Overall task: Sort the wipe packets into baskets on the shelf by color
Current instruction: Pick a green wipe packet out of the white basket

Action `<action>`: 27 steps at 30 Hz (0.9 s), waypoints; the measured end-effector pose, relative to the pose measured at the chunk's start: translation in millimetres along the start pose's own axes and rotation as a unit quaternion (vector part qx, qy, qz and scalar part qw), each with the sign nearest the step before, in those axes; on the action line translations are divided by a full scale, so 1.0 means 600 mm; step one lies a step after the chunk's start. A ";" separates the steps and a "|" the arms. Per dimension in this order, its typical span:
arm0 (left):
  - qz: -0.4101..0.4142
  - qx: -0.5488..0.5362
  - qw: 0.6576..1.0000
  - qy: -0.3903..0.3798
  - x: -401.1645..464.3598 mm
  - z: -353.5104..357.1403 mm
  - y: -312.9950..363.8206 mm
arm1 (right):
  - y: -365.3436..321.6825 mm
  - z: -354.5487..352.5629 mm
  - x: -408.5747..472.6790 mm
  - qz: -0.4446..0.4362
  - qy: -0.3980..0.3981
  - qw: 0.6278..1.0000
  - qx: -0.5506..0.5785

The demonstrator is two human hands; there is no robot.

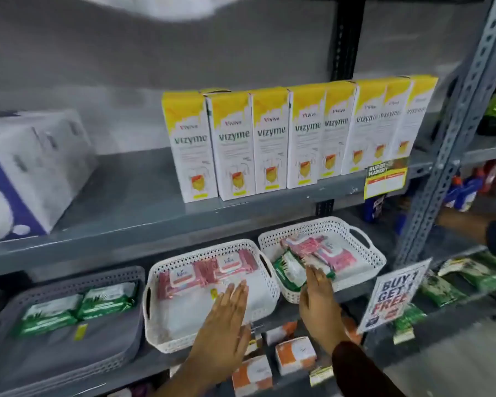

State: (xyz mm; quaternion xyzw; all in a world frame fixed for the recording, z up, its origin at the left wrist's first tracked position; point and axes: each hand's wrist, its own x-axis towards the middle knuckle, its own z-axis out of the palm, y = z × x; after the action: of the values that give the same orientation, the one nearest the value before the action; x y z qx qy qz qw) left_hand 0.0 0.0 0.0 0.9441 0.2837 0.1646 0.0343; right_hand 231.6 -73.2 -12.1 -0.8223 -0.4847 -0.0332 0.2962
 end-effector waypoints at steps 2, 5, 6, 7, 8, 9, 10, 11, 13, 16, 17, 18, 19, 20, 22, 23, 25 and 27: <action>-0.018 -0.007 0.999 -0.026 0.025 0.028 0.007 | 0.023 0.009 0.039 0.010 -0.015 1.000 0.021; -0.035 0.033 0.998 -0.043 0.046 0.059 0.014 | 0.040 0.023 0.109 0.065 -0.104 0.992 0.038; -0.048 0.051 0.996 -0.062 0.049 0.062 0.019 | 0.043 0.029 0.127 0.080 -0.137 0.986 0.043; -0.057 0.057 0.995 -0.057 0.050 0.069 0.019 | 0.046 0.036 0.139 0.085 -0.158 0.983 0.043; -0.067 0.054 0.994 -0.062 0.048 0.076 0.018 | 0.044 0.037 0.147 0.084 -0.184 0.979 0.027; -0.075 0.046 0.994 -0.062 0.046 0.086 0.016 | 0.045 0.045 0.156 0.076 -0.199 0.977 -0.012; -0.084 0.032 0.994 -0.064 0.047 0.092 0.013 | 0.044 0.051 0.162 0.071 -0.207 0.974 -0.057; -0.095 0.026 0.993 -0.066 0.047 0.095 0.013 | 0.042 0.058 0.167 0.073 -0.205 0.972 -0.089; -0.104 0.028 0.992 -0.070 0.044 0.098 0.013 | 0.034 0.068 0.176 0.081 -0.198 0.970 -0.117; -0.122 0.030 0.989 -0.080 0.035 0.102 0.010 | 0.037 0.081 0.188 0.075 -0.169 0.976 -0.111; -0.125 0.027 0.989 -0.080 0.030 0.101 0.007 | 0.040 0.084 0.188 0.067 -0.156 0.980 -0.100; -0.124 0.025 0.989 -0.078 0.028 0.101 0.004 | 0.046 0.084 0.189 0.061 -0.139 0.985 -0.080; -0.121 0.027 0.989 -0.075 0.025 0.099 -0.001 | 0.052 0.082 0.190 0.056 -0.118 0.990 -0.046; -0.115 0.031 0.990 -0.072 0.021 0.095 -0.007 | 0.054 0.081 0.189 0.057 -0.098 0.994 -0.001; -0.111 0.033 0.991 -0.068 0.013 0.087 -0.014 | 0.062 0.074 0.187 0.062 -0.057 0.991 0.102; -0.112 0.031 0.991 -0.067 0.007 0.082 -0.019 | 0.063 0.071 0.185 0.063 -0.042 0.986 0.152; -0.111 0.033 0.991 -0.067 -0.003 0.076 -0.031 | 0.056 0.061 0.178 0.067 -0.026 0.968 0.242; -0.105 0.033 0.992 -0.069 -0.014 0.069 -0.049 | 0.036 0.054 0.173 0.058 -0.002 0.950 0.307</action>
State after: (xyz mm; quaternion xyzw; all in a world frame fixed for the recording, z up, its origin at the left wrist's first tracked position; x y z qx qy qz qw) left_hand -8.2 21.4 -46.1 0.9186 0.3838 0.0854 0.0399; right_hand 296.7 16.5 -13.0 -0.7184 -0.4229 0.1361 0.5352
